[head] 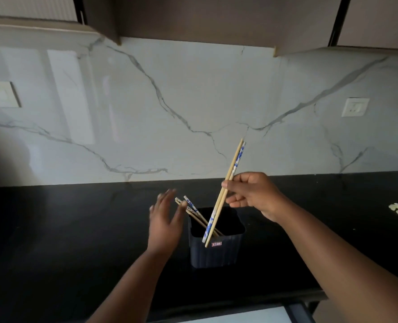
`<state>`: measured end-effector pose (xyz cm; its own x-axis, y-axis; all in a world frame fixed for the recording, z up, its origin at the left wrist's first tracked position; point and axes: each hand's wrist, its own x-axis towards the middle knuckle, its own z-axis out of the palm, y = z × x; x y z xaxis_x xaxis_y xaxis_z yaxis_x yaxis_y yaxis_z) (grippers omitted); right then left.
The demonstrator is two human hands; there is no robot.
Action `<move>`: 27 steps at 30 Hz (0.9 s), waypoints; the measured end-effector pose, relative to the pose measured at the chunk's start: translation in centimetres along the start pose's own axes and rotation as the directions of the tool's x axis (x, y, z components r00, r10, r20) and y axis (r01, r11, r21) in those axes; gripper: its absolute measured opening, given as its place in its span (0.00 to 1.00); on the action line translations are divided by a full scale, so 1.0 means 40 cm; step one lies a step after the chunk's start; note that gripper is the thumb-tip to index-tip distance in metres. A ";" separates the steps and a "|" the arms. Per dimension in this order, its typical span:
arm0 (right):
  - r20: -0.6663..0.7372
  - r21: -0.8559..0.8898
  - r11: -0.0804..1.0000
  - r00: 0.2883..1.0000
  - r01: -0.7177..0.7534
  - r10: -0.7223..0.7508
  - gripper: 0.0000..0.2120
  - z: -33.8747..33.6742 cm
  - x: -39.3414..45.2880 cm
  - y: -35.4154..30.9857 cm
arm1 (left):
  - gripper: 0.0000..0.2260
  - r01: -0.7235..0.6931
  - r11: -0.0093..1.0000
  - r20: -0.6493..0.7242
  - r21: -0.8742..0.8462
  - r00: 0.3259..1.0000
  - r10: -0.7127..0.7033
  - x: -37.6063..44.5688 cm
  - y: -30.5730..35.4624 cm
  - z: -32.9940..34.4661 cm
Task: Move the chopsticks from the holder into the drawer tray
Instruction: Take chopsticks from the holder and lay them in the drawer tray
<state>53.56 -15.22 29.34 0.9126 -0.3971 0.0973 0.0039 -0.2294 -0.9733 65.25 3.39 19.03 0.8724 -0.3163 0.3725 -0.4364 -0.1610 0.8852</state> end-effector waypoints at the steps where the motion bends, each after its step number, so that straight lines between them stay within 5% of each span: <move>1: 0.040 -0.001 1.000 0.999 -0.025 0.025 0.08 -0.004 -0.003 0.009 | 0.21 0.011 0.989 0.069 -0.145 0.998 -0.002 0.018 0.067 0.004; 3: 0.099 0.009 0.999 0.994 -0.052 0.051 0.10 -0.011 -0.011 0.024 | 0.22 0.097 0.955 0.310 -0.279 0.951 -0.006 0.037 0.169 0.022; 6: 0.130 0.034 0.997 0.989 -0.074 0.069 0.16 -0.030 -0.014 0.034 | 0.19 0.188 0.955 0.537 -0.228 0.843 -0.038 0.022 0.241 0.065; 9: 0.156 0.022 0.995 0.983 -0.100 0.095 0.09 -0.060 -0.016 0.042 | 0.07 0.250 0.953 0.532 -0.174 0.838 -0.123 -0.009 0.248 0.100; 15: 0.182 0.055 0.989 0.976 -0.134 0.122 0.10 -0.097 -0.027 0.033 | 0.07 0.356 0.928 0.543 -0.112 0.804 -0.243 -0.021 0.257 0.128; 21: -0.053 -0.033 0.981 0.980 0.190 -0.192 0.05 -0.129 -0.037 -0.016 | 0.11 0.512 0.801 0.531 -0.309 0.792 -0.301 -0.013 0.261 0.103; 23: -0.068 -0.251 0.843 0.860 0.476 -0.505 0.07 -0.136 -0.053 -0.033 | 0.11 0.533 0.779 0.538 -0.330 0.784 -0.309 -0.007 0.254 0.089; 25: 0.123 -0.583 0.426 0.593 0.692 -0.795 0.09 -0.140 -0.074 -0.040 | 0.12 0.555 0.753 0.554 -0.354 0.773 -0.309 -0.003 0.251 0.081; 27: 0.361 -0.715 0.015 0.387 0.699 -0.848 0.11 -0.137 -0.092 -0.030 | 0.13 0.578 0.725 0.586 -0.374 0.754 -0.298 0.001 0.251 0.076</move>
<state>47.95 -18.36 31.27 0.4977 0.3615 0.7885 0.3459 -0.9163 0.2018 60.24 -1.10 27.08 0.6588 -0.7380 -0.1461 0.2698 0.0505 0.9616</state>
